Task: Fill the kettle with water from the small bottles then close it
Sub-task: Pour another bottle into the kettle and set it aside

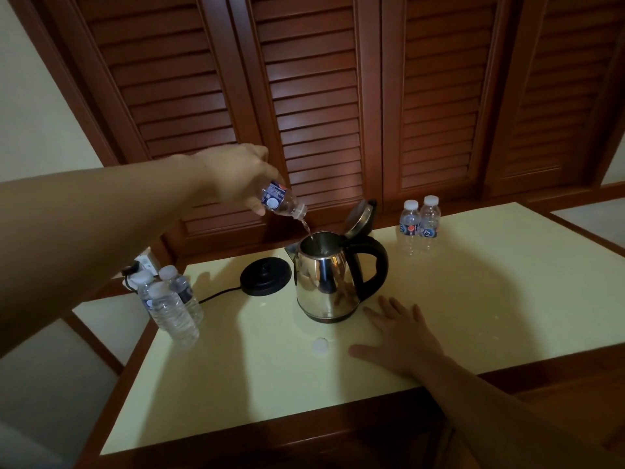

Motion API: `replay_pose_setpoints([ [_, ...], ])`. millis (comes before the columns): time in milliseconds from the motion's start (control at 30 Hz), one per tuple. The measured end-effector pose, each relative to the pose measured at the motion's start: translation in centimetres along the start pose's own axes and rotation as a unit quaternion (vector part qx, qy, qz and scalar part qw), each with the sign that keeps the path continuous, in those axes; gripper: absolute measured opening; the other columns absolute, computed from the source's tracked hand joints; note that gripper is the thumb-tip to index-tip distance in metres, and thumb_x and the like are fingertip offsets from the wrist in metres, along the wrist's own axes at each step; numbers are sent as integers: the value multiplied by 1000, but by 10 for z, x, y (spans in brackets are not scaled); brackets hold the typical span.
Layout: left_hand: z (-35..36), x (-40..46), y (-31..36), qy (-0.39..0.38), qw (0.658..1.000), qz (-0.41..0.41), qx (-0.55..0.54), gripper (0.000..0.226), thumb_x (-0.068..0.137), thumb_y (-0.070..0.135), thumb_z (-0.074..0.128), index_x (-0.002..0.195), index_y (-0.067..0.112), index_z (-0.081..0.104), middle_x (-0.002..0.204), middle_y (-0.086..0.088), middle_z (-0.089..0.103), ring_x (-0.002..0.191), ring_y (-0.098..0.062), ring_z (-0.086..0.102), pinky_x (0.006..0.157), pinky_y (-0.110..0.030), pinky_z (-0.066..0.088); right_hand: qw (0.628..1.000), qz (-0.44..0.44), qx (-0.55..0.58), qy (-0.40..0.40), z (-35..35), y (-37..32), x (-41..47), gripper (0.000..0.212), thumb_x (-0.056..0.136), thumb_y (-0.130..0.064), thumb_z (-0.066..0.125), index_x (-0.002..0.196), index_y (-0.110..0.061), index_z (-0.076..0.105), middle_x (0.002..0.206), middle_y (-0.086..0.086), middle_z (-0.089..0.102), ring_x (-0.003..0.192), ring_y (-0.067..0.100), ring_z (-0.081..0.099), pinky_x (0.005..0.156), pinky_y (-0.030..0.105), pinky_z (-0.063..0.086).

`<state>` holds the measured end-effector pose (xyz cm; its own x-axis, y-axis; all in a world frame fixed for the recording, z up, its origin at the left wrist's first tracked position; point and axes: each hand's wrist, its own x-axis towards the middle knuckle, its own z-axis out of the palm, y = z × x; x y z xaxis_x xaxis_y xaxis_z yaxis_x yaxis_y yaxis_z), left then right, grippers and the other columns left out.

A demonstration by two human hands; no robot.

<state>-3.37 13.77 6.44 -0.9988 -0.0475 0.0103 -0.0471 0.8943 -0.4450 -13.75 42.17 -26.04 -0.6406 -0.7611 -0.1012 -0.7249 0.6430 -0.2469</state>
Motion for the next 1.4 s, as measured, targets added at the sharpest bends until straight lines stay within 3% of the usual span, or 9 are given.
replay_pose_setpoints([
  [200, -16, 4, 9, 6, 1000, 9, 26, 72, 82, 52, 81, 146, 33, 54, 107, -1, 46, 99, -17, 43, 76, -34, 44, 1000, -2, -4, -2, -3, -2, -2, 110, 72, -100, 26, 163, -41, 8, 173, -1, -6, 159, 21, -10, 125, 55, -10],
  [500, 46, -8, 12, 40, 984, -88, -152, 73, 80, 54, 82, 143, 31, 55, 116, -3, 51, 108, -26, 55, 91, -40, 49, 1000, 1, 4, -2, -3, -2, -3, 108, 73, -100, 28, 163, -43, 9, 174, -2, -5, 159, 20, -9, 126, 54, -9],
  [600, 76, -14, 20, 82, 955, -139, -251, 70, 78, 60, 81, 138, 33, 57, 119, 0, 63, 108, -22, 62, 90, -40, 52, 1000, 4, 0, -1, -2, -2, -3, 107, 73, -99, 28, 163, -43, 9, 173, -3, -5, 159, 19, -9, 126, 53, -9],
  [733, 116, -32, 45, 128, 879, -212, -408, 51, 80, 52, 83, 122, 33, 62, 97, 12, 69, 80, -1, 63, 63, -19, 45, 1000, 6, -6, -5, -4, -3, -4, 107, 74, -98, 29, 163, -43, 10, 174, -2, -5, 159, 19, -8, 126, 54, -8],
  [933, 191, -83, 77, 129, 828, -219, -501, 49, 77, 51, 87, 118, 37, 63, 98, 16, 69, 84, -6, 65, 72, -21, 46, 1000, 11, -17, -23, -6, -7, -5, 109, 73, -100, 25, 163, -42, 7, 173, -3, -7, 159, 20, -9, 127, 54, -6],
  [1033, 225, -107, 91, 115, 826, -201, -514, 67, 66, 71, 79, 123, 39, 64, 111, 11, 66, 97, -5, 65, 85, -30, 54, 1000, 11, -20, 0, -7, -10, -7, 105, 75, -98, 31, 162, -40, 22, 173, -4, 9, 159, 21, 4, 128, 51, 3],
  [1167, 254, -125, 105, 108, 833, -187, -510, 56, 73, 55, 87, 122, 47, 62, 111, 13, 62, 100, 1, 61, 87, -21, 49, 998, -38, -24, 55, -8, -39, -11, 82, 81, -87, 46, 140, -30, 57, 147, -7, 50, 135, 16, 40, 113, 37, 34],
  [1300, 267, -134, 114, 114, 846, -177, -490, 60, 75, 51, 87, 128, 49, 59, 110, 19, 58, 98, 5, 57, 81, -5, 38, 995, -82, 40, 30, -1, -82, -5, 68, 89, -73, 54, 143, -31, 54, 137, -8, 49, 126, 14, 46, 108, 35, 40],
  [1400, 270, -136, 116, 120, 847, -169, -490, 61, 75, 46, 89, 130, 43, 62, 109, 18, 57, 96, 0, 59, 82, -10, 43, 996, -84, 37, 18, 3, -95, 2, 48, 95, -60, 59, 128, -26, 64, 118, -7, 48, 104, 13, 51, 94, 34, 48],
])
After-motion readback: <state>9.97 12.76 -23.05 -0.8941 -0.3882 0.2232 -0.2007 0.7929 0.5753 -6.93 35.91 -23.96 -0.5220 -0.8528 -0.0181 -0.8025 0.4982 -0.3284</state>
